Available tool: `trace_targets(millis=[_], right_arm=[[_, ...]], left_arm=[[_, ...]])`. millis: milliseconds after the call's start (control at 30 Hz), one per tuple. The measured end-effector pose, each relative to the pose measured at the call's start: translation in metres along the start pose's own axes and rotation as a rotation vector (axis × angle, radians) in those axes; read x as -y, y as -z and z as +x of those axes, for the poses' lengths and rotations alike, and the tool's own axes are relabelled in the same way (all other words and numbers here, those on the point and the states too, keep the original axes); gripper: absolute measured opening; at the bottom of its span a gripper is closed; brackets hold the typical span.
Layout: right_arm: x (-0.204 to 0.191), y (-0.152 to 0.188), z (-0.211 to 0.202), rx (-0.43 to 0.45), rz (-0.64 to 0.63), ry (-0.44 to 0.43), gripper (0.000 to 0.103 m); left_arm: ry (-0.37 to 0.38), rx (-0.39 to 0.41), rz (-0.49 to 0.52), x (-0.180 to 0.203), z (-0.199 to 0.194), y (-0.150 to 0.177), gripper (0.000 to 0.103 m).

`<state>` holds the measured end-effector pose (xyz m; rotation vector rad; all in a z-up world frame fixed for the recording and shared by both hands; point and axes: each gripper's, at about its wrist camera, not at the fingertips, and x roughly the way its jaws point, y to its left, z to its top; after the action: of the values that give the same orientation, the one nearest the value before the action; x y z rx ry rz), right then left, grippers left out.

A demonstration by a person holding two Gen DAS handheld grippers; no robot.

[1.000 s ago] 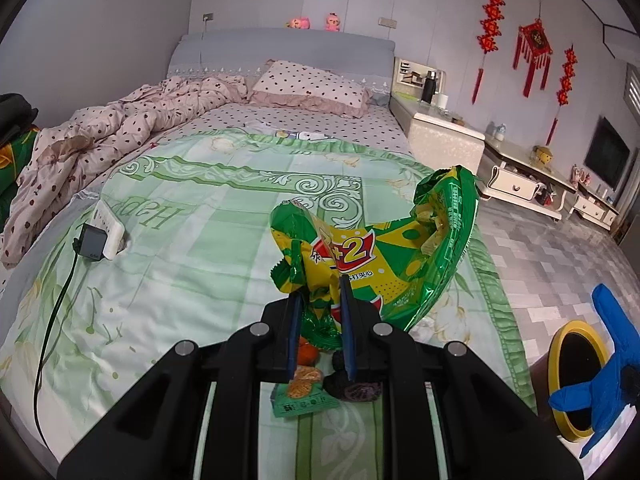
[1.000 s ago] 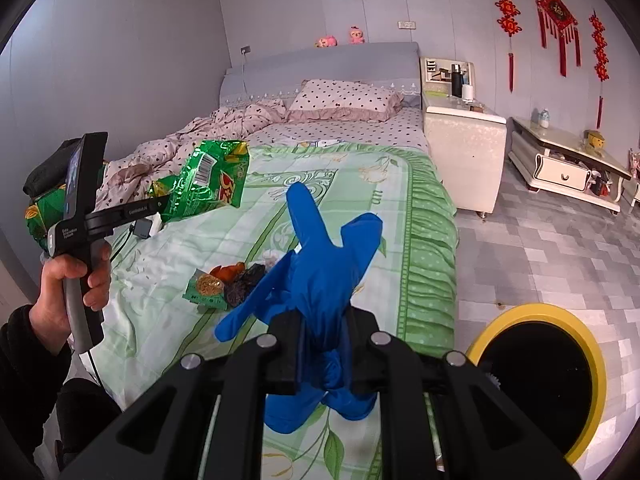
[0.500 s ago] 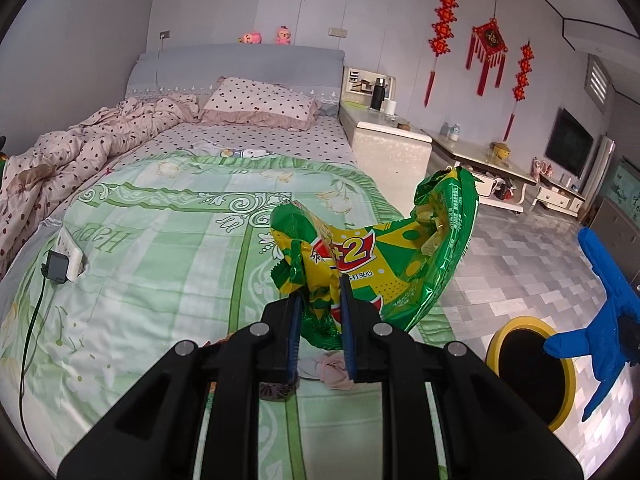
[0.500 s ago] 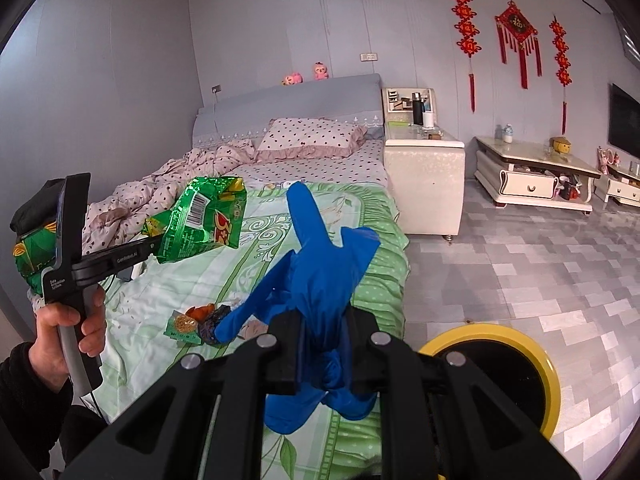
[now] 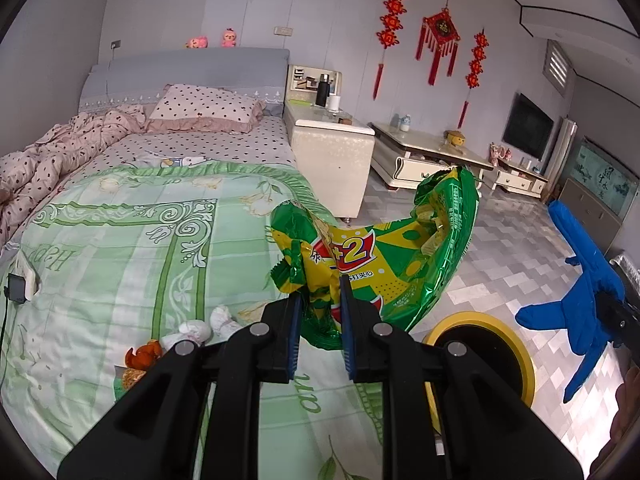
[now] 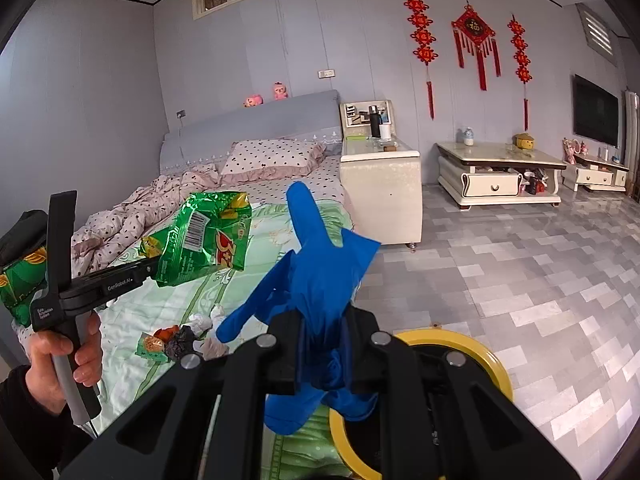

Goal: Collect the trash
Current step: 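Carry the green snack bag and blue glove over the bin with both tools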

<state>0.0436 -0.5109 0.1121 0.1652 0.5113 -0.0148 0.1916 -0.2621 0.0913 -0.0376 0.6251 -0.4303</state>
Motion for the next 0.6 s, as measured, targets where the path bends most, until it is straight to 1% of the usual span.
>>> trace_targets(millis=[233, 600], right_arm=[[0.031, 0.004, -0.008, 0.009, 0.037, 0.05, 0.013], [0.075, 0.014, -0.005, -0.004, 0.105, 0.113, 0.013]], left_arm=[[0.052, -0.041, 0.031, 0.045, 0.024, 0.007, 0.016], [0.118, -0.111, 0.063, 0.093, 0.068, 0.023, 0.016]])
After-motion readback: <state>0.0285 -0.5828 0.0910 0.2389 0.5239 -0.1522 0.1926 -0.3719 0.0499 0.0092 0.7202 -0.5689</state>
